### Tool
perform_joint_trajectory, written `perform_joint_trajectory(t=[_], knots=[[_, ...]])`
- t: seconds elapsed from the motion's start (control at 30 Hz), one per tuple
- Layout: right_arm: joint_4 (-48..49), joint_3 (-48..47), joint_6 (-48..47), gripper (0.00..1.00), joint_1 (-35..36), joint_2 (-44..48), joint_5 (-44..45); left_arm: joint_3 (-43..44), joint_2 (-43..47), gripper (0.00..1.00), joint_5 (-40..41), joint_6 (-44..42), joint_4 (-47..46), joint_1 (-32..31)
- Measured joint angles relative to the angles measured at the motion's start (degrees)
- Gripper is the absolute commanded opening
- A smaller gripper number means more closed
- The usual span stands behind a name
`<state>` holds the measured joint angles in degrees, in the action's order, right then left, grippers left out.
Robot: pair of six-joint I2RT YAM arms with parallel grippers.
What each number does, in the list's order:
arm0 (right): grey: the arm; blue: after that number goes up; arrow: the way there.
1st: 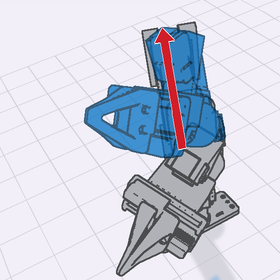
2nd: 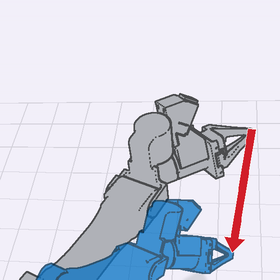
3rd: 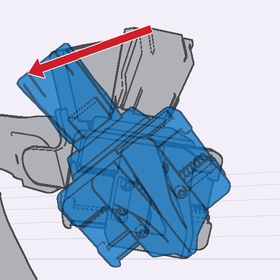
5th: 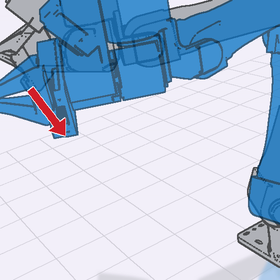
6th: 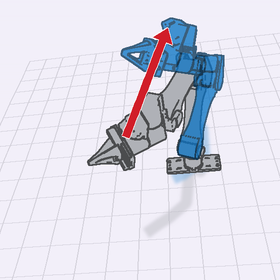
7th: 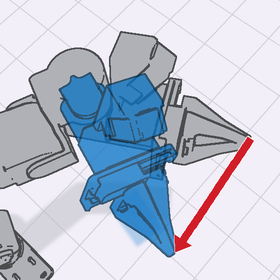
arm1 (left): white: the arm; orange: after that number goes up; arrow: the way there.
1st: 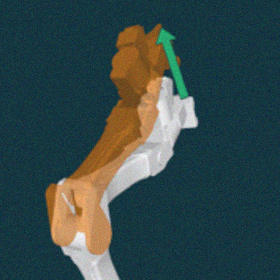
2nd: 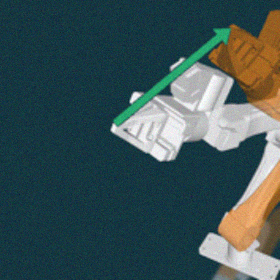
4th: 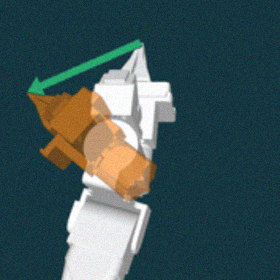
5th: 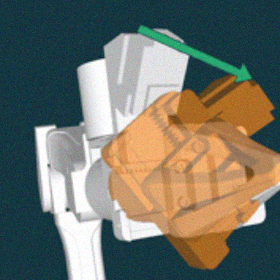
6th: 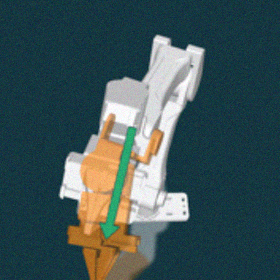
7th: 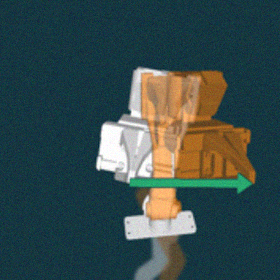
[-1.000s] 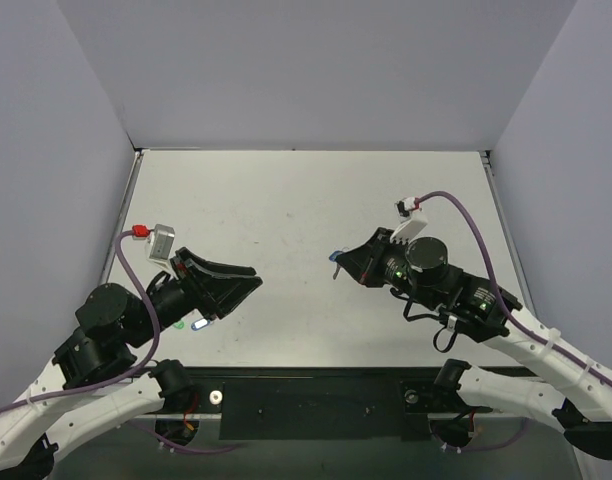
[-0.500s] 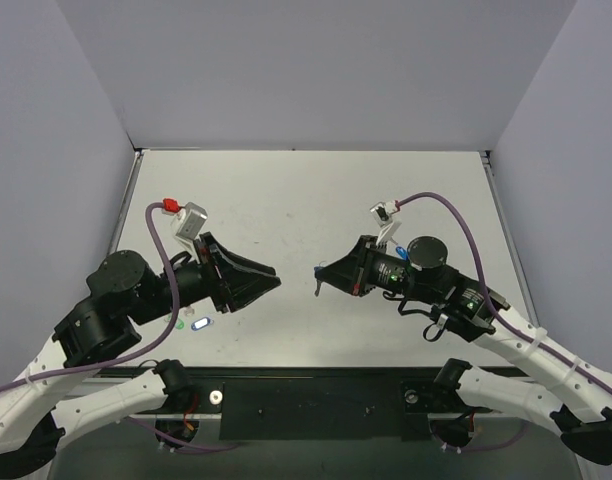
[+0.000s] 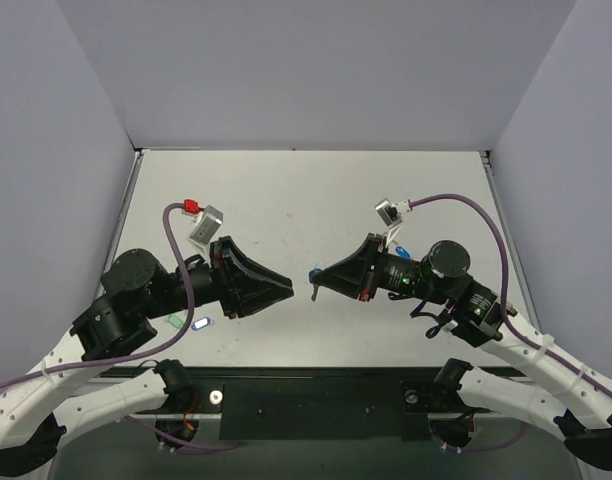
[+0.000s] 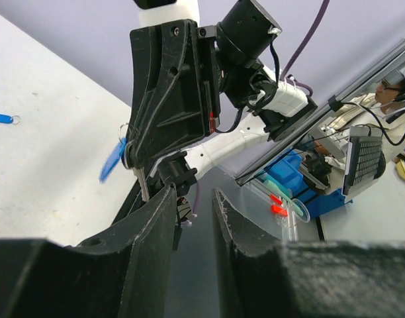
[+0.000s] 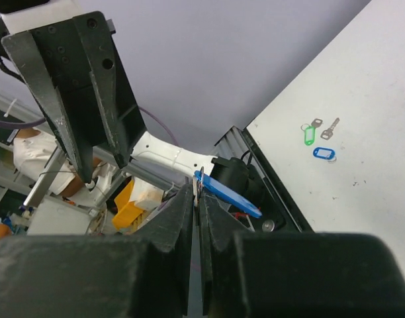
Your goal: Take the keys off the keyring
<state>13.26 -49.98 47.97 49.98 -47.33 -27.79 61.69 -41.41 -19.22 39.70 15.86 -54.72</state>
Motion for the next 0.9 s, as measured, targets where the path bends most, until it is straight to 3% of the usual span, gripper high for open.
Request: perform_joint_trajectory(t=[0.9], knots=[[-0.7, -0.9, -6.1, 0.0, 7.2, -0.1, -5.3, 0.6, -6.3, 0.37, -5.0, -3.0, -2.4, 0.0]])
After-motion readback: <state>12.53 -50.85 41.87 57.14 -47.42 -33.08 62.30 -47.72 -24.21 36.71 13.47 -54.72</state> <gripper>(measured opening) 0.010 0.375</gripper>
